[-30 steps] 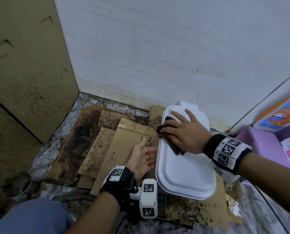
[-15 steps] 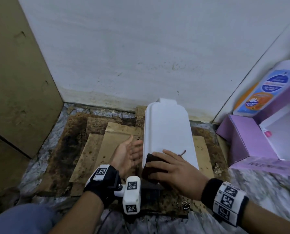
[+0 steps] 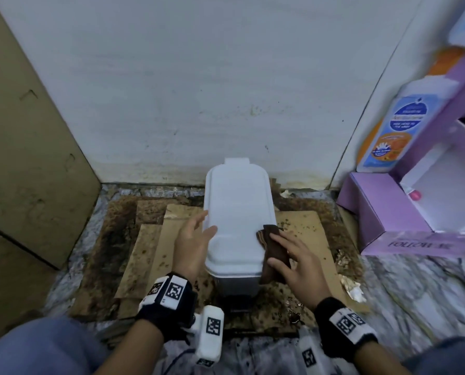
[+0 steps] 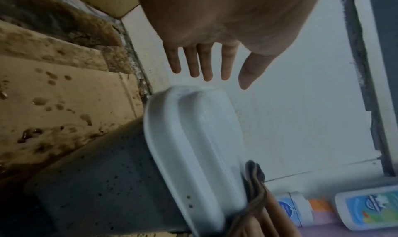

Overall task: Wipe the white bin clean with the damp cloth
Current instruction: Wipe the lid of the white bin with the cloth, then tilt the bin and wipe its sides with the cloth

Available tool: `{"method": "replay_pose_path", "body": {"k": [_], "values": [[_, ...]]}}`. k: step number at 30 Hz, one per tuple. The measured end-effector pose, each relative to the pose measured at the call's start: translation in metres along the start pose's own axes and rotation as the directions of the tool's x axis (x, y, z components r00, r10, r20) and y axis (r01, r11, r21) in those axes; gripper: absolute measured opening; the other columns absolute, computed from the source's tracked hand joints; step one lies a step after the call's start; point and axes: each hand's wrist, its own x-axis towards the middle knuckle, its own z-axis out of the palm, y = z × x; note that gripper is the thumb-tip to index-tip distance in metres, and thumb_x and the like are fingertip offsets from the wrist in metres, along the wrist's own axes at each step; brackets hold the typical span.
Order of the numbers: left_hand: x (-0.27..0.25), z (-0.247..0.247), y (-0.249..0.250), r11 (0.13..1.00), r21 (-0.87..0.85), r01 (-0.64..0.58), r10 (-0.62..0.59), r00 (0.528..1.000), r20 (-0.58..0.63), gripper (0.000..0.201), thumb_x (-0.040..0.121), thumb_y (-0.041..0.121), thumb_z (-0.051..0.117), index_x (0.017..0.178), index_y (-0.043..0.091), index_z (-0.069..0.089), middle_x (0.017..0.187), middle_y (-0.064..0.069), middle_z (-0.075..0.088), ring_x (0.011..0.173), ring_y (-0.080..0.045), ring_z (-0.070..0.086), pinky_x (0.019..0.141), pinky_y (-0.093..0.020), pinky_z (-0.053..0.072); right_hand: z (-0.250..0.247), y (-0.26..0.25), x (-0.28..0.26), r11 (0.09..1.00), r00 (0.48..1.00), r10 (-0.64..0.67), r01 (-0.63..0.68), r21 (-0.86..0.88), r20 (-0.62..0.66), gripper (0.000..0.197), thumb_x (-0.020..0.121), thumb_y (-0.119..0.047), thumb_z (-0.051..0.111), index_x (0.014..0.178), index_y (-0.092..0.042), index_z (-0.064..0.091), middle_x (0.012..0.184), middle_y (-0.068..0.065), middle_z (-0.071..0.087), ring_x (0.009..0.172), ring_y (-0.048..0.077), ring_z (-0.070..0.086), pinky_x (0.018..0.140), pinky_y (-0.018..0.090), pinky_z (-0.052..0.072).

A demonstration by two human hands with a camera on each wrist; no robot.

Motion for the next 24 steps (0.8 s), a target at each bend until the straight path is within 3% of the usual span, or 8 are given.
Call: {"method": "replay_pose_path", "body": {"k": [4, 9, 12, 16, 18, 21, 24], "values": [[-0.005, 0.008, 0.006, 0.966, 0.230, -0.120, 0.124, 0.992, 0.001, 0.038, 0.091, 0.020, 0.065, 0.127, 0.029, 0.059, 0.134, 0.006, 0.053, 0.128, -0.016, 0.047, 0.107, -0.037, 0.040, 0.009, -0.013, 0.002, 0.994, 0.998, 0.049, -0.052, 0.095, 0.028, 0.049, 0.081, -0.029, 0.073, 0.125, -0.043, 0.055, 0.137, -0.020, 0.044, 0.128, -0.001, 0.038, 0.109, 0.025, 0.033], [0.000, -0.007, 0.008, 0.853, 0.512, -0.105, 0.131, 0.991, -0.015, 0.049, 0.090, 0.036, 0.064, 0.138, 0.027, 0.053, 0.146, -0.002, 0.042, 0.135, -0.022, 0.038, 0.113, -0.040, 0.030, 0.026, -0.040, 0.013, 0.993, 0.999, 0.026, -0.030, 0.117, 0.039, 0.048, 0.077, -0.027, 0.077, 0.122, -0.035, 0.062, 0.130, -0.023, 0.046, 0.122, -0.004, 0.042, 0.106, 0.013, 0.030], [0.006, -0.024, 0.007, 0.834, 0.549, -0.054, 0.105, 0.992, -0.063, 0.060, 0.088, 0.046, 0.065, 0.143, 0.029, 0.048, 0.147, -0.005, 0.036, 0.135, -0.025, 0.037, 0.112, -0.041, 0.032, 0.046, -0.058, 0.018, 0.986, 0.998, -0.020, 0.011, 0.164, 0.054, 0.045, 0.078, -0.024, 0.077, 0.121, -0.031, 0.065, 0.129, -0.021, 0.049, 0.122, -0.001, 0.045, 0.108, 0.018, 0.033], [0.018, -0.049, -0.001, 0.847, 0.531, 0.021, 0.032, 0.995, -0.091, 0.073, 0.081, 0.058, 0.068, 0.145, 0.032, 0.043, 0.151, -0.005, 0.025, 0.138, -0.029, 0.033, 0.114, -0.045, 0.031, 0.076, -0.074, 0.019, 0.968, 0.999, -0.051, 0.050, 0.245, -0.001, 0.037, 0.083, -0.018, 0.072, 0.118, -0.027, 0.067, 0.124, -0.017, 0.055, 0.115, -0.004, 0.049, 0.103, 0.012, 0.036], [0.024, -0.062, -0.005, 0.871, 0.486, 0.065, -0.017, 0.995, -0.102, 0.082, 0.074, 0.064, 0.070, 0.145, 0.031, 0.044, 0.151, -0.001, 0.021, 0.137, -0.028, 0.034, 0.115, -0.046, 0.030, 0.088, -0.069, 0.019, 0.946, 0.995, 0.046, -0.014, 0.323, -0.091, 0.033, 0.085, -0.017, 0.070, 0.116, -0.028, 0.067, 0.117, -0.017, 0.059, 0.109, -0.005, 0.052, 0.098, 0.018, 0.044], [0.032, -0.076, -0.010, 0.889, 0.447, 0.096, -0.051, 0.992, -0.113, 0.091, 0.063, 0.067, 0.064, 0.143, 0.030, 0.045, 0.151, 0.002, 0.024, 0.134, -0.026, 0.036, 0.114, -0.048, 0.030, 0.102, -0.051, 0.024, 0.840, 0.943, 0.305, -0.201, 0.503, -0.132, 0.031, 0.089, -0.021, 0.065, 0.114, -0.038, 0.064, 0.118, -0.016, 0.064, 0.111, 0.001, 0.057, 0.096, 0.032, 0.050], [0.039, -0.080, -0.015, 0.920, 0.386, 0.070, -0.029, 0.993, -0.112, 0.088, 0.064, 0.057, 0.064, 0.142, 0.021, 0.044, 0.150, 0.000, 0.033, 0.132, -0.023, 0.039, 0.113, -0.047, 0.031, 0.113, -0.044, 0.027, 0.796, 0.924, 0.369, -0.261, 0.547, -0.096, 0.031, 0.091, -0.021, 0.062, 0.116, -0.038, 0.062, 0.122, -0.013, 0.063, 0.114, 0.003, 0.056, 0.100, 0.035, 0.048]]}}
